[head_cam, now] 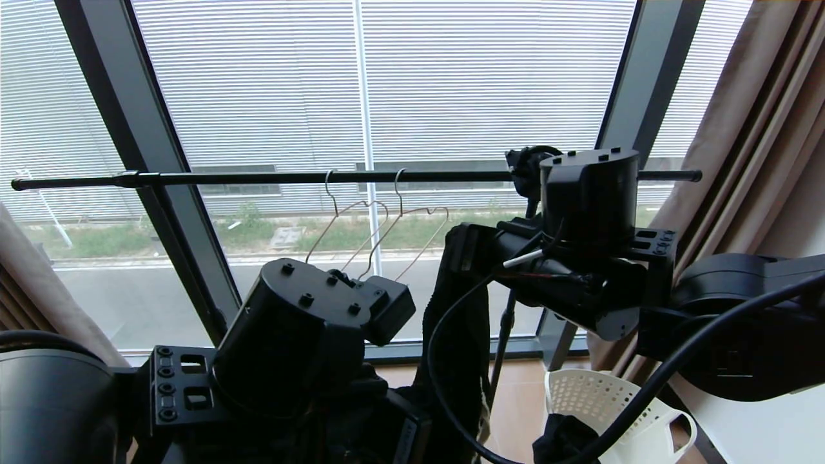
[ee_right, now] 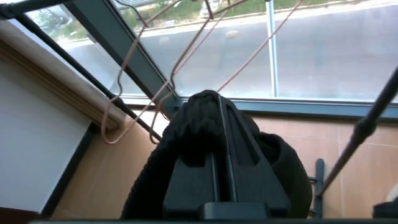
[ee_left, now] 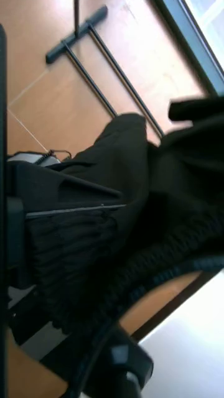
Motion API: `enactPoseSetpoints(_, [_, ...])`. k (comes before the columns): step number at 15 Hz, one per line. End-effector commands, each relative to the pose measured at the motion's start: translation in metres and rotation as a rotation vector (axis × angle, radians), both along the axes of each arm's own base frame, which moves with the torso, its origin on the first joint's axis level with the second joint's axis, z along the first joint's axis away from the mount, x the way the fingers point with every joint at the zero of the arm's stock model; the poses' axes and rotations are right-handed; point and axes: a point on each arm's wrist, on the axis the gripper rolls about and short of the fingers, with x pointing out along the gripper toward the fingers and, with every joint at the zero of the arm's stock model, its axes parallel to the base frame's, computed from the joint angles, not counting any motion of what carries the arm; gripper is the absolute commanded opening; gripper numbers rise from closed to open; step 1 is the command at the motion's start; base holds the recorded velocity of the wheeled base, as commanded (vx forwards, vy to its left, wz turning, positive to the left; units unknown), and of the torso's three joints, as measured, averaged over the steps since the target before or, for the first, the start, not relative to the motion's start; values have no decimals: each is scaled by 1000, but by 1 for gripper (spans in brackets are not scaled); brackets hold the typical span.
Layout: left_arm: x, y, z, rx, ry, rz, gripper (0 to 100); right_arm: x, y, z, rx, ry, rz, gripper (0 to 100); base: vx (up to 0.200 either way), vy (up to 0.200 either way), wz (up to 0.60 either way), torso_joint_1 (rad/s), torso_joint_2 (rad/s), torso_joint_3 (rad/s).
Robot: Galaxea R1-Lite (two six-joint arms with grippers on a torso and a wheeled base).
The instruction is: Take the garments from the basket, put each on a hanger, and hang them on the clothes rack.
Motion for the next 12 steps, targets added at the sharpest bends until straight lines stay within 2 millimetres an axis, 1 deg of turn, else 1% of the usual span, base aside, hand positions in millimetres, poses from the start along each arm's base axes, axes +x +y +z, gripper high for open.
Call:
enactPoseSetpoints(1, [0, -16, -9, -16, 4, -35, 0, -4, 14, 6, 61, 3, 20, 0, 0, 0, 0, 0, 0, 0])
enactPoseSetpoints(3, [-2, -20, -8, -53, 5, -38, 0, -6, 20, 15, 147, 10, 19, 0, 0, 0, 0, 0, 0, 0])
enactPoseSetpoints(6, [-5, -21, -8, -56, 11, -38, 0, -7, 19, 19, 180, 11, 22, 0, 0, 0, 0, 0, 0, 0])
enactPoseSetpoints(7, [-6, -19, -9, -53, 12, -35, 0, -7, 19, 19, 180, 11, 22, 0, 0, 0, 0, 0, 0, 0])
enactPoseSetpoints(9, [-7, -9, -6, -60, 6, -19, 0, -4, 16, 17, 165, 14, 9, 0, 0, 0, 0, 0, 0, 0])
enactPoseSetpoints(11, [1, 16, -4, -73, -8, 58, 0, 2, -5, 15, 77, -11, -27, 0, 0, 0, 0, 0, 0, 0])
enactPoseSetpoints(12, [2, 20, -4, -74, -9, 73, 0, 2, -7, 14, 60, -16, -27, 0, 0, 0, 0, 0, 0, 0])
